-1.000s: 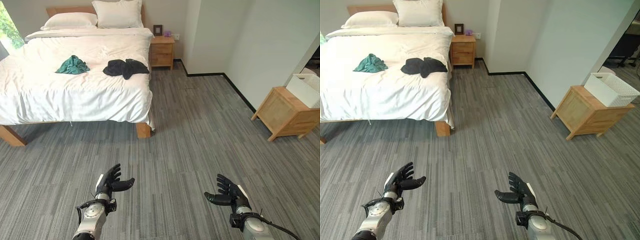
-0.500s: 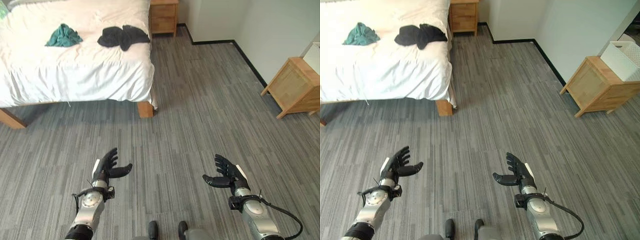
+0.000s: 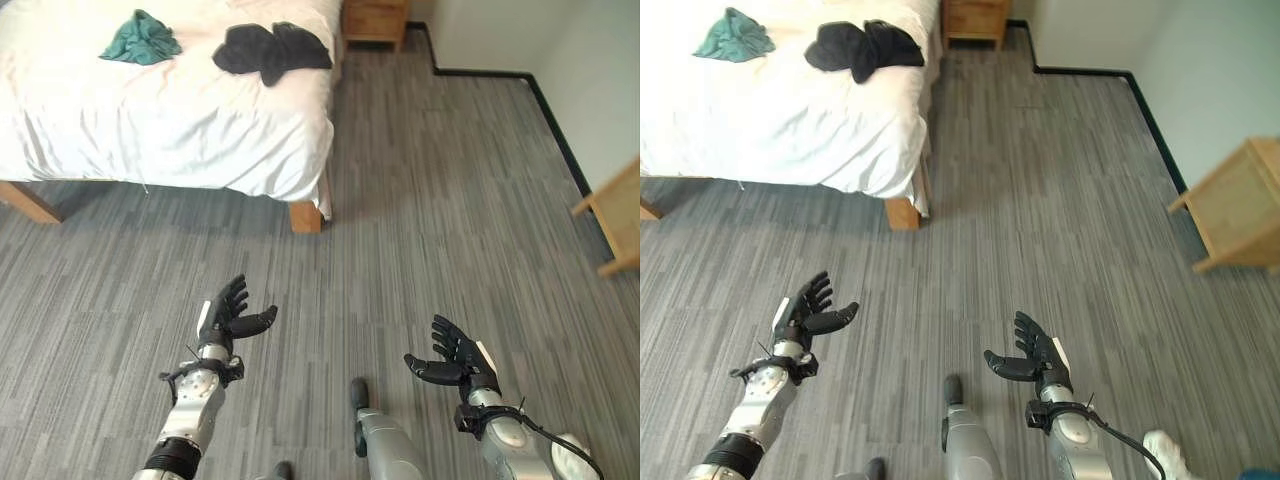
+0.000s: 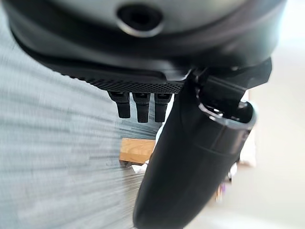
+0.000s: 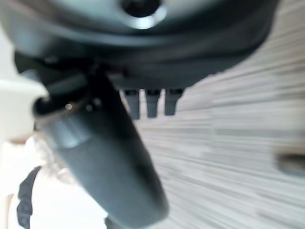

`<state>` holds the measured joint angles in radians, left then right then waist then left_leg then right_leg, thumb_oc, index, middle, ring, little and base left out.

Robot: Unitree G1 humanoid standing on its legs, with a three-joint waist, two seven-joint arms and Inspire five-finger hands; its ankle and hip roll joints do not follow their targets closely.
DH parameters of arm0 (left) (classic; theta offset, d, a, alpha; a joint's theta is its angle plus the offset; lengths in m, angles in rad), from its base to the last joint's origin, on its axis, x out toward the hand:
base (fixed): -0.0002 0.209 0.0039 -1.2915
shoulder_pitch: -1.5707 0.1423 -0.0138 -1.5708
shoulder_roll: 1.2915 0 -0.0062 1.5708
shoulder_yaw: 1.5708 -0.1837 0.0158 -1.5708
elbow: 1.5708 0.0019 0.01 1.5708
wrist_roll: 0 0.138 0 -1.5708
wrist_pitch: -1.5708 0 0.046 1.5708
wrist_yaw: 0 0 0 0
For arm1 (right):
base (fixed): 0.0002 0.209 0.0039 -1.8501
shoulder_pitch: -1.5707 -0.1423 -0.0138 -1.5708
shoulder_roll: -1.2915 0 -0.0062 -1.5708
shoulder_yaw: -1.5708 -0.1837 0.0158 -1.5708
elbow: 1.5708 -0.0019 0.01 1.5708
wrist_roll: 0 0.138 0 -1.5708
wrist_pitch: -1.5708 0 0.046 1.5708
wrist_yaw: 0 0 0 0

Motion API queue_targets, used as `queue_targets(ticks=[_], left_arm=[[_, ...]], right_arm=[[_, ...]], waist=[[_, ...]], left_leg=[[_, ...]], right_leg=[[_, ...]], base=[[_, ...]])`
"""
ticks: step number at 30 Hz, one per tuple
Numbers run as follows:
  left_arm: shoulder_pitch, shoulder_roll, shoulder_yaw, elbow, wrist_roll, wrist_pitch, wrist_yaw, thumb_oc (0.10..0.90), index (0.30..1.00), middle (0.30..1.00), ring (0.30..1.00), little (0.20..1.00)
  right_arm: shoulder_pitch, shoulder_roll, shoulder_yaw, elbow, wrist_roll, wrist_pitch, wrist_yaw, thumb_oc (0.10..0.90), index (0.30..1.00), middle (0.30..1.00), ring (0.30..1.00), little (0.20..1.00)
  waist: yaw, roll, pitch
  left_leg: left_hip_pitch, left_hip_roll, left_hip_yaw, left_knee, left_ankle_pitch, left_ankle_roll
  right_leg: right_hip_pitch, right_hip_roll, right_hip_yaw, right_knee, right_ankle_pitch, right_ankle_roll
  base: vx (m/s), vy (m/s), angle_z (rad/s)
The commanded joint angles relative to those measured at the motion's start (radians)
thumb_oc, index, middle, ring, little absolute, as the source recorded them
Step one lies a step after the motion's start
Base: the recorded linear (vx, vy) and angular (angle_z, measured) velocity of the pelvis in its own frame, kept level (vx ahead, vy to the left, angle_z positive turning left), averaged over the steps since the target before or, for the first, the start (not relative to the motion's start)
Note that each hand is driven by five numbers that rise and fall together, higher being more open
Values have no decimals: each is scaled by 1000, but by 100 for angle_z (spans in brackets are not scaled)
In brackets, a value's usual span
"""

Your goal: Pick up bed clothes into laundry basket.

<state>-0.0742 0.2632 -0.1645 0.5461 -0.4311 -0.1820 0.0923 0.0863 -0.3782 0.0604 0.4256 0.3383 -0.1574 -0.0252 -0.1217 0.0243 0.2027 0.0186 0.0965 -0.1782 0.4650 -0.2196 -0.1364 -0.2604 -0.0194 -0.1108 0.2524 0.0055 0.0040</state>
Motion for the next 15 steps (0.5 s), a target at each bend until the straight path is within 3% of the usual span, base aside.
queue_targets(ticks=[1,2,5,6,7,8,10,11,13,15], left_arm=[[-159,49,43,-104,-77,-69,9,800,900,900,900,900],[-175,60,45,-112,-76,-63,13,800,900,900,900,900],[-177,59,35,-133,-97,-58,-3,800,900,900,900,900],[-170,55,33,-136,-106,-58,-15,800,900,900,900,900],[-152,63,15,-150,-96,-51,-51,800,900,900,900,900],[-151,63,14,-151,-96,-51,-51,800,900,900,900,900],[-124,79,7,-171,-86,-47,-86,800,900,900,900,900],[-116,86,2,-205,-79,-39,-115,800,900,900,900,900],[-114,86,2,-207,-78,-38,-115,800,900,900,900,900],[-75,120,11,-305,-114,-43,-182,800,900,900,900,900]], right_arm=[[-109,-67,-32,-110,51,-107,-33,800,900,900,900,900],[-125,-85,-37,-118,55,-112,-58,800,900,900,900,900],[-156,-119,-38,-124,45,-99,-58,800,900,900,900,900],[-164,-124,-41,-136,44,-99,-51,800,900,900,900,900],[-169,-132,-47,-163,34,-99,-38,800,900,900,900,900],[-168,-132,-47,-163,34,-99,-38,800,900,900,900,900],[-183,-127,-41,-157,25,-104,-26,800,900,900,900,900],[-182,-126,-46,-171,13,-98,-13,800,900,900,900,900],[-180,-126,-46,-173,13,-97,-13,800,900,900,900,900],[-179,-114,-43,-227,3,-89,31,800,900,900,900,900]], waist=[[-36,-36,-44],[8,-75,-5],[66,-92,7],[77,-82,-2],[104,-76,-22],[108,-82,-22],[151,-58,-45],[159,-45,-70],[163,-49,-68],[166,-57,-107]], left_leg=[[65,63,115,200,504,19],[-103,65,174,399,460,68],[-322,54,252,398,388,59],[-345,67,309,268,389,48],[-366,68,407,64,413,51],[-356,63,415,53,416,51],[-348,-11,482,-289,472,52],[-335,-30,551,-406,477,63],[-323,-36,557,-420,482,64],[-255,-63,609,-435,404,145]], right_leg=[[63,-24,23,-188,128,34],[156,-14,38,-210,79,-10],[282,-18,41,-250,43,-8],[319,-4,31,-259,24,-4],[379,4,40,-275,-2,9],[382,-3,45,-277,-2,10],[457,39,80,-291,-46,24],[522,67,95,-299,-70,25],[526,61,99,-299,-72,27],[564,43,95,-237,-105,45]], base=[[443,-546,19],[444,-474,43],[583,-342,17],[815,-134,-1],[665,-85,-19],[665,-36,-34],[741,10,-46],[699,-3,-57],[428,-13,-42],[690,0,2]])
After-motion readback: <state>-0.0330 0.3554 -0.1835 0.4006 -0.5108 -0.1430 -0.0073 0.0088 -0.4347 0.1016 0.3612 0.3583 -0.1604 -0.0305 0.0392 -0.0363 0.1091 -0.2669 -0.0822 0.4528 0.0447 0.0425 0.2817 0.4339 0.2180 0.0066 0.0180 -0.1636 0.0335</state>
